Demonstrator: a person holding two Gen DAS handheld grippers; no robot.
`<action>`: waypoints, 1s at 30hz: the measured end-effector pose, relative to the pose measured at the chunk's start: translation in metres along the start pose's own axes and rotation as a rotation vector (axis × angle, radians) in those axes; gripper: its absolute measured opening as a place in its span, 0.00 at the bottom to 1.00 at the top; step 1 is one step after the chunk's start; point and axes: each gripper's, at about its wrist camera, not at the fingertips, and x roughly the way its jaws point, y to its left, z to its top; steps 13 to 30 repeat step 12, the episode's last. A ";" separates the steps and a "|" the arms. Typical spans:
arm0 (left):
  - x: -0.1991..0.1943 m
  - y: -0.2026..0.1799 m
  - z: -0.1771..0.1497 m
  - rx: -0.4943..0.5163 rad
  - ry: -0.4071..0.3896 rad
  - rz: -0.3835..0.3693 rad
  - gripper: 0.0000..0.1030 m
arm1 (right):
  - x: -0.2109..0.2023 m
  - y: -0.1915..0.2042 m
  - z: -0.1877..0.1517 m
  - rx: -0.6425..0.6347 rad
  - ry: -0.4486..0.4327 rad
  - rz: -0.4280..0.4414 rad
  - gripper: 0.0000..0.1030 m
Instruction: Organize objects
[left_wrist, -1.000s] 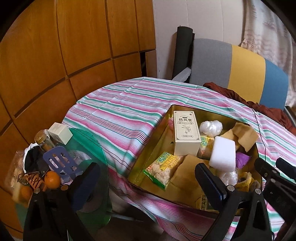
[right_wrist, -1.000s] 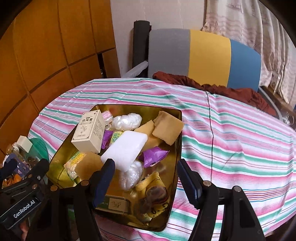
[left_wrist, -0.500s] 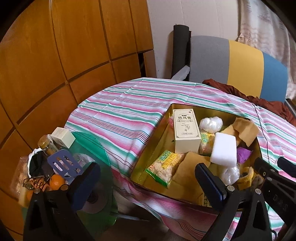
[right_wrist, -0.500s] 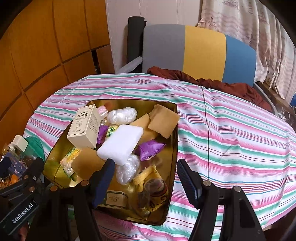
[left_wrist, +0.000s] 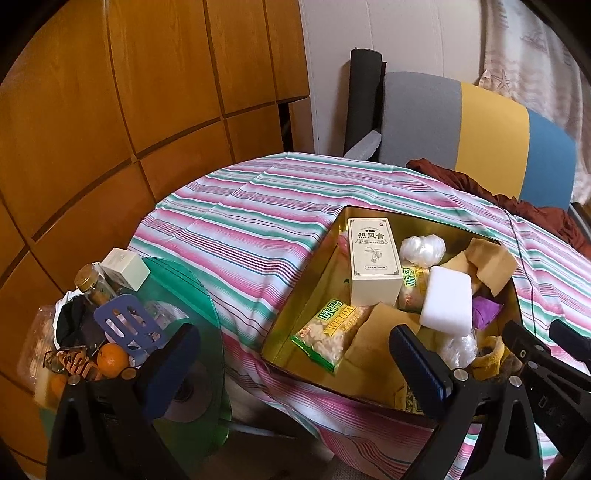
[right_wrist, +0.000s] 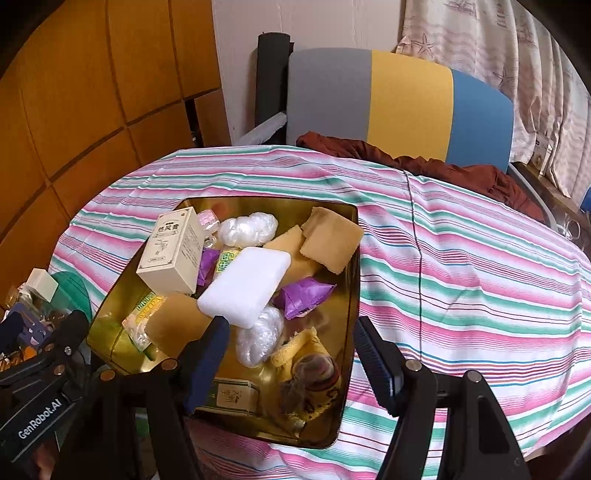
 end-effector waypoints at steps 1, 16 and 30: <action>0.000 0.000 0.000 -0.002 0.003 -0.001 1.00 | 0.000 0.001 0.000 -0.005 -0.003 -0.006 0.68; 0.008 0.003 -0.001 -0.014 0.024 0.012 0.95 | 0.001 0.000 0.000 0.004 -0.001 0.002 0.68; 0.008 0.003 -0.001 -0.014 0.024 0.012 0.95 | 0.001 0.000 0.000 0.004 -0.001 0.002 0.68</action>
